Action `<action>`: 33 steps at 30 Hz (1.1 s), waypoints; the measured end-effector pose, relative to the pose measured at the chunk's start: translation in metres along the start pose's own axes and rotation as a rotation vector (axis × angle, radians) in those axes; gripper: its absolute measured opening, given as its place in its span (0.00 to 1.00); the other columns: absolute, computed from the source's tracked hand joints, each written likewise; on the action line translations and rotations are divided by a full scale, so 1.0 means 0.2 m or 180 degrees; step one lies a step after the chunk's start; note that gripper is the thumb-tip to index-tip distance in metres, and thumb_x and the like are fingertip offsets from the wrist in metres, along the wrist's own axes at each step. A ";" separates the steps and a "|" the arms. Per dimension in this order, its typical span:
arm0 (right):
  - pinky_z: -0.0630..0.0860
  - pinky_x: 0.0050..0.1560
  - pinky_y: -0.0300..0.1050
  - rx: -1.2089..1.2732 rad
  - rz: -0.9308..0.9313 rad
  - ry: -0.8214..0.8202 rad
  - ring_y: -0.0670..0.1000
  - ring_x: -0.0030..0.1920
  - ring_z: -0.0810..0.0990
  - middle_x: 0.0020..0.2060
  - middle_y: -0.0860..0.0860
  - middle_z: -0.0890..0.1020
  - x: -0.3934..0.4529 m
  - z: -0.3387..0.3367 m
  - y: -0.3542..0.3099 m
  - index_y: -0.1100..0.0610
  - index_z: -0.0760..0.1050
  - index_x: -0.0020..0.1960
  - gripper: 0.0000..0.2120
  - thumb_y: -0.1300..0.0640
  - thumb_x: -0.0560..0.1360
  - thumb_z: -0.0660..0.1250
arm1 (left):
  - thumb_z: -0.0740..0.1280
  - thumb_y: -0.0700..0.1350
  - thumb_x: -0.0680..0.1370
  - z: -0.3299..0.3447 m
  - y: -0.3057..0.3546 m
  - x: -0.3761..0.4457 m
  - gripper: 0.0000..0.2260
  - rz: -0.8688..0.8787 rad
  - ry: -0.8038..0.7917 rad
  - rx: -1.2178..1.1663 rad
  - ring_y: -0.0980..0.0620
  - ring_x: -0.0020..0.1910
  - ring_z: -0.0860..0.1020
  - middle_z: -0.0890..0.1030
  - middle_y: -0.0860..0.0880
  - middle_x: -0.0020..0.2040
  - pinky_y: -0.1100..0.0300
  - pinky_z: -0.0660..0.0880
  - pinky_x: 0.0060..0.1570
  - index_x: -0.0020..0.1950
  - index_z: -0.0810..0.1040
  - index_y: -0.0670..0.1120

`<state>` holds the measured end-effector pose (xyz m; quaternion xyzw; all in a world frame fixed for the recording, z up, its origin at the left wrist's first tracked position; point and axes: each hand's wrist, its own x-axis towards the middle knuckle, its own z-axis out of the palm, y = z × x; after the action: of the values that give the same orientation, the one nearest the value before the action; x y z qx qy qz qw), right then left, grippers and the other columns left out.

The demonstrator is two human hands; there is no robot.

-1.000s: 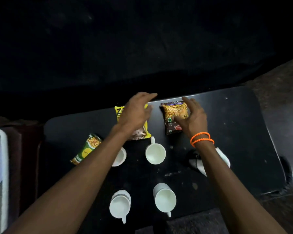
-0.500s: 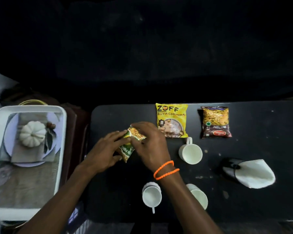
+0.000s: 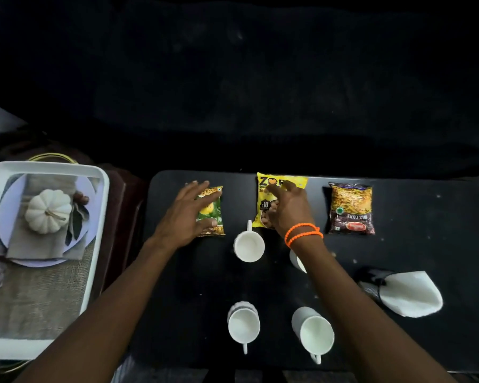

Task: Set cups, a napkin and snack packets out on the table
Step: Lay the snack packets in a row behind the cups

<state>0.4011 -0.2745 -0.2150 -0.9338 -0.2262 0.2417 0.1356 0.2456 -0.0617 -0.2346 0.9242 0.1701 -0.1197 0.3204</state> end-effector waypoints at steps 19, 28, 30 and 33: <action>0.71 0.68 0.71 -0.0093 0.1086 0.0627 0.67 0.76 0.62 0.78 0.60 0.65 -0.11 -0.23 0.58 0.54 0.71 0.75 0.30 0.58 0.76 0.74 | 0.79 0.44 0.74 -0.03 0.00 0.09 0.39 0.0326 0.0031 0.0320 0.45 0.84 0.57 0.63 0.46 0.84 0.44 0.58 0.82 0.82 0.66 0.49; 0.71 0.67 0.72 -0.0197 0.1034 0.0601 0.66 0.75 0.64 0.77 0.60 0.66 -0.07 -0.19 0.62 0.54 0.70 0.75 0.30 0.55 0.76 0.75 | 0.81 0.44 0.72 -0.04 0.03 0.09 0.41 0.0201 0.0048 0.0311 0.44 0.84 0.57 0.63 0.45 0.84 0.45 0.57 0.82 0.82 0.66 0.49; 0.68 0.69 0.70 -0.0264 0.1017 0.0633 0.65 0.76 0.64 0.77 0.60 0.65 -0.08 -0.21 0.61 0.53 0.68 0.77 0.32 0.50 0.76 0.74 | 0.80 0.47 0.73 -0.08 0.06 0.08 0.41 0.0176 0.0007 0.0325 0.45 0.85 0.56 0.62 0.46 0.84 0.41 0.58 0.82 0.83 0.65 0.50; 0.66 0.71 0.67 -0.0292 0.0822 0.0913 0.64 0.78 0.63 0.78 0.60 0.66 -0.10 -0.30 0.56 0.54 0.67 0.77 0.32 0.45 0.77 0.70 | 0.77 0.52 0.76 -0.19 0.14 0.10 0.38 0.0086 0.0005 0.0274 0.47 0.84 0.58 0.64 0.46 0.83 0.42 0.60 0.81 0.82 0.65 0.49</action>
<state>0.4564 -0.3890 -0.1974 -0.9851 -0.0937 0.1110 0.0916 0.2779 -0.0537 -0.1973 0.9394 0.1526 -0.1219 0.2817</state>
